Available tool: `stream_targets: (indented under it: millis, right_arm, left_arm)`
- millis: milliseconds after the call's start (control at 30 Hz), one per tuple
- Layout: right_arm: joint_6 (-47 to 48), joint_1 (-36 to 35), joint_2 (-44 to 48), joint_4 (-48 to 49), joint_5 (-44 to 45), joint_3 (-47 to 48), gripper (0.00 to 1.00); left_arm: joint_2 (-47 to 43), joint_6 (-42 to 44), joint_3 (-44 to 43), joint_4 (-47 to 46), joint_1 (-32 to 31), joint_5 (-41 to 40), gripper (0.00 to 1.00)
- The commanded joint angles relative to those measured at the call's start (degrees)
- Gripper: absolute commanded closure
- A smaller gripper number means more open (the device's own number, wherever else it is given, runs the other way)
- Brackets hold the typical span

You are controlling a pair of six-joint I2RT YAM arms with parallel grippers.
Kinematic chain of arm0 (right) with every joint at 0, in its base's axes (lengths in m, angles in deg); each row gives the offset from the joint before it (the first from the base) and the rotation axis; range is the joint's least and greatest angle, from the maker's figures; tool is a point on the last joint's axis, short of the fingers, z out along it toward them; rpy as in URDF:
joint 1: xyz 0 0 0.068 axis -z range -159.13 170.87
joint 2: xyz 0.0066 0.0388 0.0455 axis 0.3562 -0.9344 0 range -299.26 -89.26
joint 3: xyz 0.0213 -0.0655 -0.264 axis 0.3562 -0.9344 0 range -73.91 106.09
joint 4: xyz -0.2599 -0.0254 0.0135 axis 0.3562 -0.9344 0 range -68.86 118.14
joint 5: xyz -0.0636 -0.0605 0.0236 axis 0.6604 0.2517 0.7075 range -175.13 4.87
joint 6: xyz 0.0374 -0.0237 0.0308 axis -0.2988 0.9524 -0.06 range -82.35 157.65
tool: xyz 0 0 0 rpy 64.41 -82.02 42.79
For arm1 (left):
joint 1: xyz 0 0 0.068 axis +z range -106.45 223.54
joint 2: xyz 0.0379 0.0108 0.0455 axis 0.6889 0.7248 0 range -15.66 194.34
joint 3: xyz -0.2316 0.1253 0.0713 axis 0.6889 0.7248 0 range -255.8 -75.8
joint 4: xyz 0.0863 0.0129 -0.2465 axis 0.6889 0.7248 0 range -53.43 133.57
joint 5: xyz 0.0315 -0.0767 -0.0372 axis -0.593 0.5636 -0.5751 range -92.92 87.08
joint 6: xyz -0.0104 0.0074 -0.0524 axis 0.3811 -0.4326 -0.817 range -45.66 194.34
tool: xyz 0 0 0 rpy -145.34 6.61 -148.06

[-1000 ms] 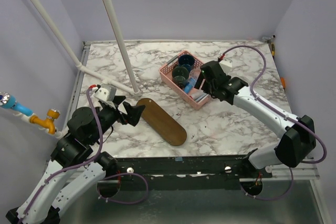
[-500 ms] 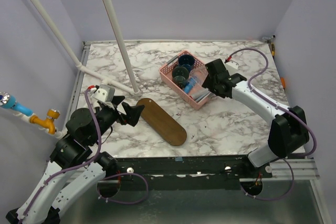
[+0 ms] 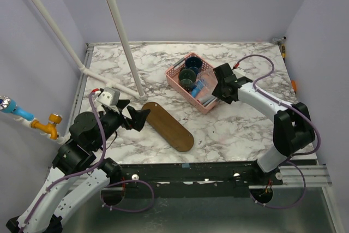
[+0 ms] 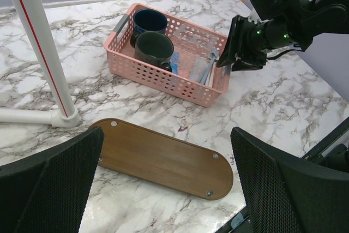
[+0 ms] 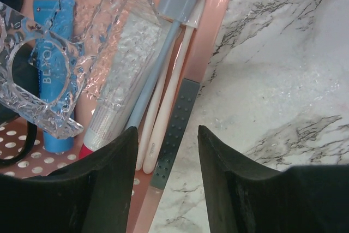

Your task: Prepare toiletry sets of a toothbrush and toothpaste on the tray

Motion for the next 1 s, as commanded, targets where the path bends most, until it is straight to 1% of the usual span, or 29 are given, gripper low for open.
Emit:
stream_targets:
  millis: [0,100,233,500,633,967]
  right_arm:
    - [0.0,1.2,-1.3,1.8,-1.4,-0.9,0.53]
    - [0.3,1.5,-1.9,2.1,-1.8,-1.0,0.56]
    - [1.0,1.7,-2.0,2.2,-1.4,-1.0,0.65]
    - [5.2,2.3,-2.7,2.2,-1.1,0.3,0.9]
    - [8.5,2.3,-3.3,1.1,0.5,2.2,0.99]
    - [23.6,4.3,-5.0,2.8,-1.5,8.1,1.0]
  left_arm:
    - [0.5,-0.5,0.2,0.1,0.1,-1.1,0.01]
    - [0.5,-0.4,0.2,0.2,0.1,-1.4,0.01]
    - [0.5,-0.3,0.2,0.3,0.1,-1.8,0.01]
    - [0.6,-0.2,0.3,0.4,0.1,-2.1,0.01]
    - [0.9,-0.1,0.2,0.5,0.1,-2.1,0.01]
    - [1.3,0.0,0.3,0.6,0.1,-2.4,0.02]
